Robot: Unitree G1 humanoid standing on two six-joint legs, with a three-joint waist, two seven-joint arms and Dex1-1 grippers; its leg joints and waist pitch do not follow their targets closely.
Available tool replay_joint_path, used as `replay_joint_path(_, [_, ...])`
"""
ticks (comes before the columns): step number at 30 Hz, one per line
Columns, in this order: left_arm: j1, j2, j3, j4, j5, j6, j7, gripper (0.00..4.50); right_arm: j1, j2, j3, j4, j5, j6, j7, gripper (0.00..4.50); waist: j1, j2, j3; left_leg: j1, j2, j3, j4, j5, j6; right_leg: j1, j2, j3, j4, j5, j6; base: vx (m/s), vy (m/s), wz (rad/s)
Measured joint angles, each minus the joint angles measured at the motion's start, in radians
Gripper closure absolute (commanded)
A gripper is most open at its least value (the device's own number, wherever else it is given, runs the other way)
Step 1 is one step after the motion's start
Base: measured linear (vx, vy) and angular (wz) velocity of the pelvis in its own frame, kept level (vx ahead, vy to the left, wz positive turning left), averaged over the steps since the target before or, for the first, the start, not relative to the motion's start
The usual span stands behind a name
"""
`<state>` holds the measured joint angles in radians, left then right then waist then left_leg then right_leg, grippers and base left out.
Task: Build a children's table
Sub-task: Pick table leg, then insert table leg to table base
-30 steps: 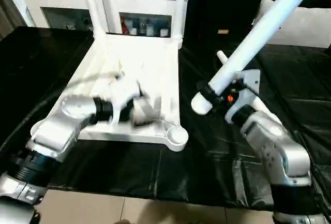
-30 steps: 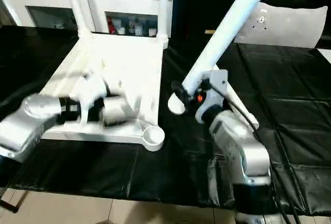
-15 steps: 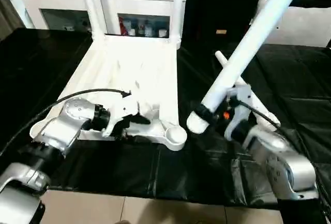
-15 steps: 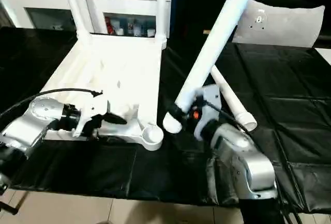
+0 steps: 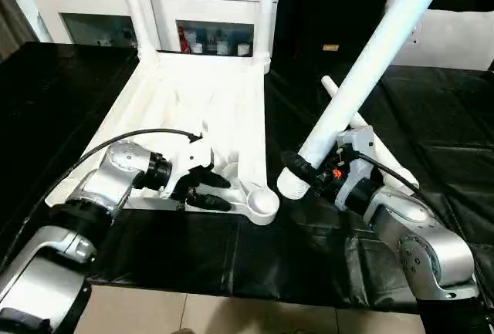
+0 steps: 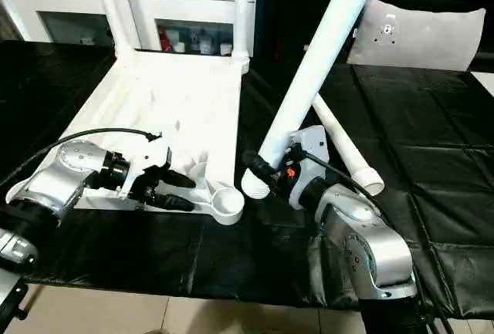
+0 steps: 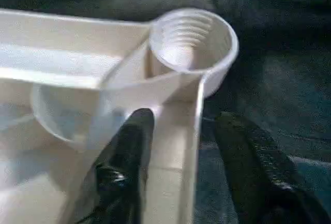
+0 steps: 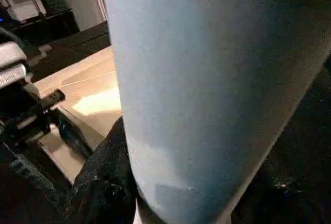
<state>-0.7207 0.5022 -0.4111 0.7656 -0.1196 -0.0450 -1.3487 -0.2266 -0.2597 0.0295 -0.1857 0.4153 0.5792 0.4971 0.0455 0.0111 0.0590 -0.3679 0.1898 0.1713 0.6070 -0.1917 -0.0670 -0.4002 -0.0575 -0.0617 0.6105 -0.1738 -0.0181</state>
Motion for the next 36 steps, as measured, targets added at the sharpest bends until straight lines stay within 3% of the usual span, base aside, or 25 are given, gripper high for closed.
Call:
replay_joint_path(22, [-0.030, -0.037, 0.036, 0.161, 0.046, -0.118, -0.041, 4.37, 0.002, -0.008, 0.018, 0.000, -0.016, -0.005, 0.015, 2.61, 0.014, 0.000, 0.000, 0.000, 0.000, 0.000, 0.000, 0.000, 0.000, 0.000, 0.000, 0.000, 0.000, 0.000, 0.000, 0.000, 0.000, 0.00])
replay_joint_path(32, [-0.026, -0.051, 0.039, 0.153, 0.077, -0.167, -0.034, 4.50, -0.001, -0.056, 0.028, -0.012, 0.004, 0.049, 0.063, 2.61, 0.012, 0.000, 0.000, 0.001, 0.000, 0.001, -0.001, 0.000, 0.000, 0.001, 0.000, 0.000, 0.000, 0.000, 0.000, 0.000, 0.000, 0.00])
replay_joint_path(36, [0.038, -0.090, 0.066, 0.033, 0.063, -0.067, 0.007, 4.50, -0.005, -0.068, 0.037, -0.032, 0.047, 0.098, 0.107, 2.61, 0.013, 0.000, 0.000, 0.001, 0.000, 0.002, 0.000, 0.000, 0.000, 0.001, -0.001, 0.001, 0.000, 0.000, 0.000, 0.000, 0.000, 0.00])
